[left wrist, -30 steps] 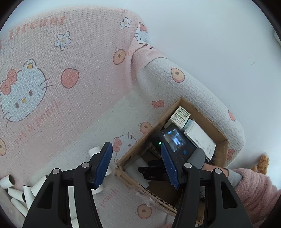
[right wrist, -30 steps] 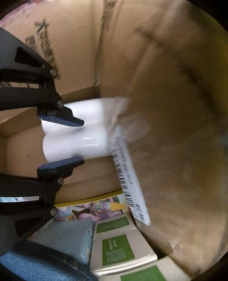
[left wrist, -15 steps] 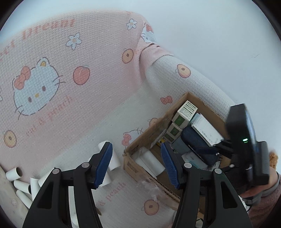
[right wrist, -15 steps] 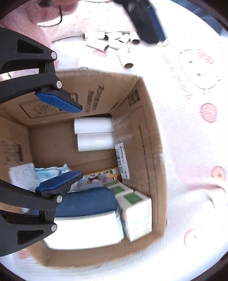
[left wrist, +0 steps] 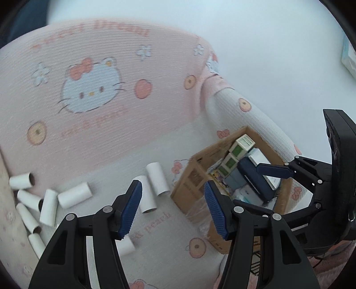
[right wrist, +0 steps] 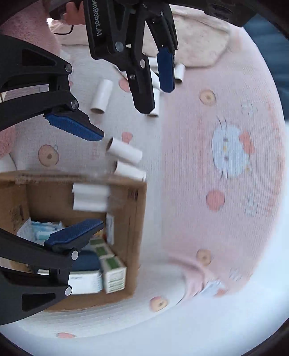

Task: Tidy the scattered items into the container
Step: 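Withdraw both open tools from the box toward the scattered tubes, then approach a white tube on the bed with the left tool, then close the left tool on a white tube while the right tool grasps another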

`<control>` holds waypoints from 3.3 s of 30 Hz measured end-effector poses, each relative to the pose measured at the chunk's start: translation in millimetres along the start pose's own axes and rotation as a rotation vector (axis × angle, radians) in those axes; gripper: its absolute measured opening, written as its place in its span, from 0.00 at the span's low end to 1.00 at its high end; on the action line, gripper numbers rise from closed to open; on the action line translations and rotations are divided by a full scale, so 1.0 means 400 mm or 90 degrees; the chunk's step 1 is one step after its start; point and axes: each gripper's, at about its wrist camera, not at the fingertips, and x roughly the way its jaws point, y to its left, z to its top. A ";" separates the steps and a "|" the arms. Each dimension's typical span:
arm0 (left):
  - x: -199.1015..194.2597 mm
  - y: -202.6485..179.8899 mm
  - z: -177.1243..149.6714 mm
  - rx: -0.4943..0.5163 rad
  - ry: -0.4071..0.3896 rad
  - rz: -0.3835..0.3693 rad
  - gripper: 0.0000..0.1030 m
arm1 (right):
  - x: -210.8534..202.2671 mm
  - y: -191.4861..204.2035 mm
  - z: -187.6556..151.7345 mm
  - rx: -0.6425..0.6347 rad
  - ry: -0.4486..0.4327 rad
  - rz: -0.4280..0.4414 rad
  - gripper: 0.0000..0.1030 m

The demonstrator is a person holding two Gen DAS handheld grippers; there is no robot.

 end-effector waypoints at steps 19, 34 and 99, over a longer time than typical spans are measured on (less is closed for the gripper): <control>0.123 0.352 -0.295 -0.152 0.099 0.166 0.65 | 0.372 0.209 0.032 -0.056 0.076 0.157 0.69; 0.229 0.374 -0.420 -0.218 0.158 0.095 0.65 | 0.532 0.195 -0.022 0.047 0.161 0.200 0.69; 0.275 0.627 -0.308 -0.135 0.284 0.290 0.59 | 0.703 0.397 0.037 -0.203 0.226 0.244 0.59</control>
